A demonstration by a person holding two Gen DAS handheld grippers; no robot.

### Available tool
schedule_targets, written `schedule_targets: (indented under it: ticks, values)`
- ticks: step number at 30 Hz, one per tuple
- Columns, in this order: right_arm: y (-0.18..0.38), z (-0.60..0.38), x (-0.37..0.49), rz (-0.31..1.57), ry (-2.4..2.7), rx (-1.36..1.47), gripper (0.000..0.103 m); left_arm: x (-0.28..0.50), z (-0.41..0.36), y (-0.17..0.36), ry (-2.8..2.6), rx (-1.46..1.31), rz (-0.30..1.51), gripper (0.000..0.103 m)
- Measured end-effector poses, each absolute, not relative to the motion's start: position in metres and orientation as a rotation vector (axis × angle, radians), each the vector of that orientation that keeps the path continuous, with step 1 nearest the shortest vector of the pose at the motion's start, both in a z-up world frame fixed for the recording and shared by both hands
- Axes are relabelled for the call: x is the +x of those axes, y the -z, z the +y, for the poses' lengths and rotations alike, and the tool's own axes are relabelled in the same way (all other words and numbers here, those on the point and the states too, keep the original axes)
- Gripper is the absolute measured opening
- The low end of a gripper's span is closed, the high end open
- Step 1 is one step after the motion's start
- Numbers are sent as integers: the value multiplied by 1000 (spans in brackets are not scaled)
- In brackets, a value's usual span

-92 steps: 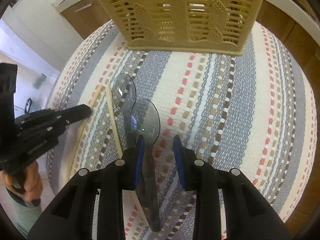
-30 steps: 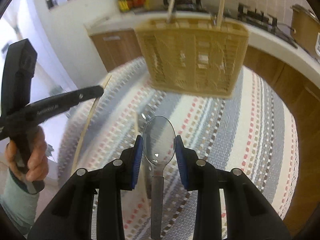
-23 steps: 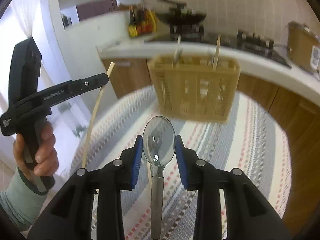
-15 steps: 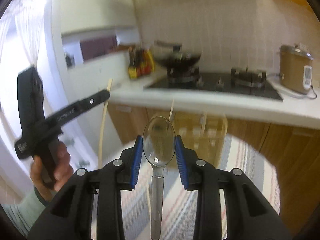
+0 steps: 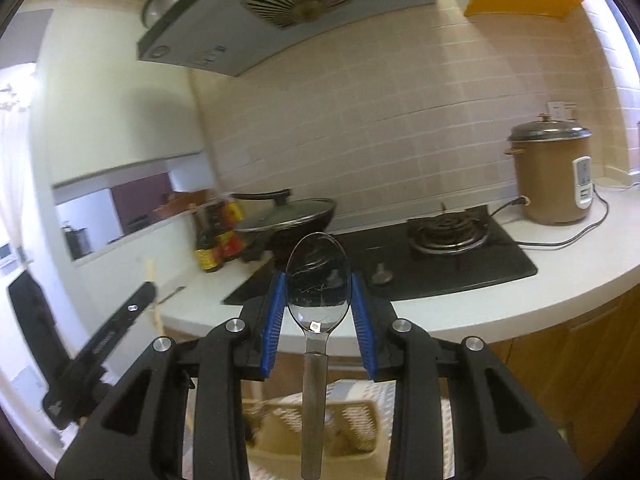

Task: Organize utensils
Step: 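Carry the chopstick and spoon over the tan holder and open both tools to drop them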

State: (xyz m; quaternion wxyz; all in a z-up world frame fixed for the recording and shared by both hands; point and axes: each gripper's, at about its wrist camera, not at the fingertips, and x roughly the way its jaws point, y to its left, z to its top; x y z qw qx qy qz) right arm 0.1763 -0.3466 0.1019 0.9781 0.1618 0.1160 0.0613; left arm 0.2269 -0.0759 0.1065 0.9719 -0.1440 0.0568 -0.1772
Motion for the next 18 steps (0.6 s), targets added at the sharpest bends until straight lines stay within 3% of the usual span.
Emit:
schedule_targets:
  ticks: [8, 18]
  values:
    - [-61, -347, 216, 267, -91, 311, 30, 264, -75, -72, 384, -356, 143, 3]
    - [-28, -321, 218, 254, -72, 189, 30, 254, -82, -39, 273, -325, 106, 3]
